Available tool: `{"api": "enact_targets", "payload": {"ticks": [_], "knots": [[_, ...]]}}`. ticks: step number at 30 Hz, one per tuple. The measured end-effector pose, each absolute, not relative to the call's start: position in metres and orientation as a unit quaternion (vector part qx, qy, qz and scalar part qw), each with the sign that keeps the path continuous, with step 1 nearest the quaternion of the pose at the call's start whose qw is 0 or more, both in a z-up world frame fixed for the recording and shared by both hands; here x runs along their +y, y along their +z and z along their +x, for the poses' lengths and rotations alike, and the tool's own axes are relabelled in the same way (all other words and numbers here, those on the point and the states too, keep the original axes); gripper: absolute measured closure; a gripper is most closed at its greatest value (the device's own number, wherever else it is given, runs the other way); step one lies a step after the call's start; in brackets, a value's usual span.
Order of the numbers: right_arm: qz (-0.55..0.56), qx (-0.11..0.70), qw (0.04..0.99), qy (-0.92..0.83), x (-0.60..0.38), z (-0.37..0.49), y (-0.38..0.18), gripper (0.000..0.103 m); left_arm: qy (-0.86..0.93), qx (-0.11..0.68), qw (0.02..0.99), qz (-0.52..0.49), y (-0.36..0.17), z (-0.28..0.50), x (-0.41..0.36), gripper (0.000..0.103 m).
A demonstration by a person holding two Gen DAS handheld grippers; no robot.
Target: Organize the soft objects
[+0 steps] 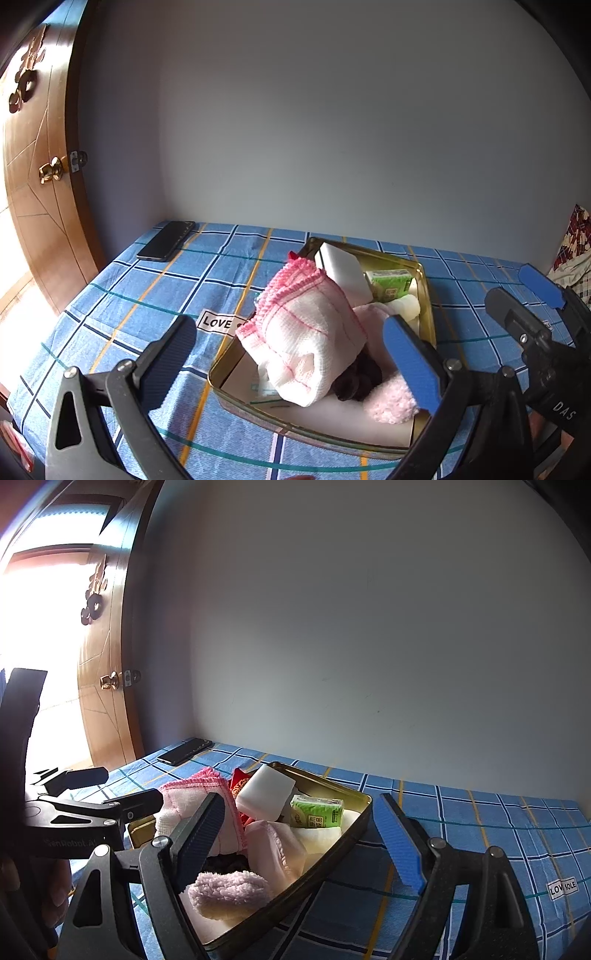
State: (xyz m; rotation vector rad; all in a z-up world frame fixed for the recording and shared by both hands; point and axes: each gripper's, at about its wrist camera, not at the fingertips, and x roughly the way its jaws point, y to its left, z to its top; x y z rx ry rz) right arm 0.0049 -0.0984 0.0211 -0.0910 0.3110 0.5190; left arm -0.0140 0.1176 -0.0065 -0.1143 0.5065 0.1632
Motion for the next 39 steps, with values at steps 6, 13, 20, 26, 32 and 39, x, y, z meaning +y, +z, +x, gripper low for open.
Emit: {"api": "enact_targets", "payload": {"ticks": [6,13,20,26,32,39], "knots": [[-0.044,0.152,0.954,0.255,-0.099,0.005,0.022,0.018,0.079,0.252,0.963,-0.052,-0.006,-0.013,0.115,0.000],[-0.044,0.150,0.954,0.255,-0.099,0.007,0.024,0.018,0.082,0.259,0.961,-0.056,-0.008,-0.012,0.118,0.000],[-0.046,0.151,0.954,0.256,-0.095,0.008,0.023,0.018,0.085,0.267,0.958,-0.067,-0.011,-0.011,0.127,0.000],[-0.048,0.150,0.953,0.258,-0.091,0.007,0.023,0.018,0.090,0.269,0.956,-0.070,-0.013,-0.011,0.132,0.000],[-0.051,0.151,0.952,0.261,-0.087,0.007,0.021,0.018,0.090,0.269,0.957,-0.064,-0.016,-0.012,0.131,0.000],[-0.052,0.153,0.952,0.259,-0.085,0.008,0.021,0.018,0.089,0.262,0.960,-0.052,-0.016,-0.016,0.127,0.000]]}}
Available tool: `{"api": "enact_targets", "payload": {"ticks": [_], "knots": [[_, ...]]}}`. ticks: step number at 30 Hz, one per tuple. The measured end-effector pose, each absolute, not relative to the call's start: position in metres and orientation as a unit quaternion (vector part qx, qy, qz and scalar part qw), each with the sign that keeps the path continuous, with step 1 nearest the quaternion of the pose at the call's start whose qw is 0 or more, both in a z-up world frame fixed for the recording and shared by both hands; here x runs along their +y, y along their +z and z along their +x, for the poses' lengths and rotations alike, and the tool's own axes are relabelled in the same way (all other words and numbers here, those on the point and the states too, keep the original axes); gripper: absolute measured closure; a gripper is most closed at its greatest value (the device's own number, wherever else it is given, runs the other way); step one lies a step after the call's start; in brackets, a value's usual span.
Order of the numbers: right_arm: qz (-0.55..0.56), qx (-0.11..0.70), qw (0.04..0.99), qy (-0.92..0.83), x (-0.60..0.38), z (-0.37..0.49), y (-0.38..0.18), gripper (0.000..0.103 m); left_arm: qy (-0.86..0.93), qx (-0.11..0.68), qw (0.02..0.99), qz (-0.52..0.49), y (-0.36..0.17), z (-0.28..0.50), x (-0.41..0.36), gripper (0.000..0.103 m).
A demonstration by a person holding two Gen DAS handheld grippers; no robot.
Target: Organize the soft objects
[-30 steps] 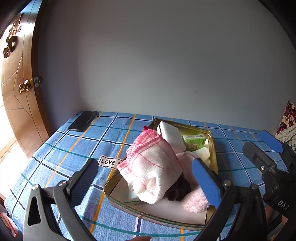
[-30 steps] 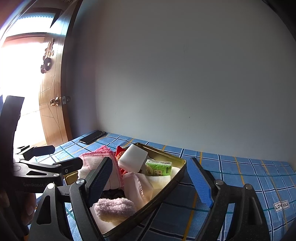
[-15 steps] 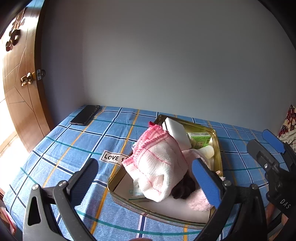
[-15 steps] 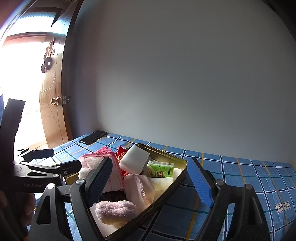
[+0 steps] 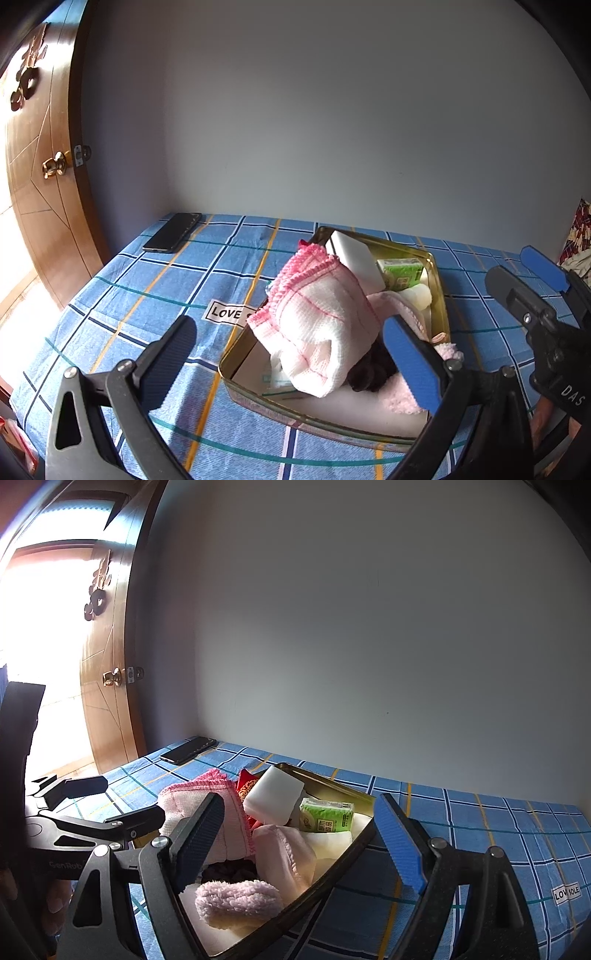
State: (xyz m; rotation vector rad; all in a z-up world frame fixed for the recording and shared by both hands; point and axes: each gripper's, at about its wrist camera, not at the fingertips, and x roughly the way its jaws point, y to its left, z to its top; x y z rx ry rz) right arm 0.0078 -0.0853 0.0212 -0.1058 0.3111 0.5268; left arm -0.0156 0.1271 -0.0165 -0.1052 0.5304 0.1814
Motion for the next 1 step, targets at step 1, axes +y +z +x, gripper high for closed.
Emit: {"api": "enact_targets", "payload": {"ticks": [1], "knots": [[-0.052,0.152,0.952,0.259,-0.0849,0.0071,0.0217,0.018,0.088,0.262,0.960,-0.051,-0.0162,-0.0158,0.1270,0.000]]}}
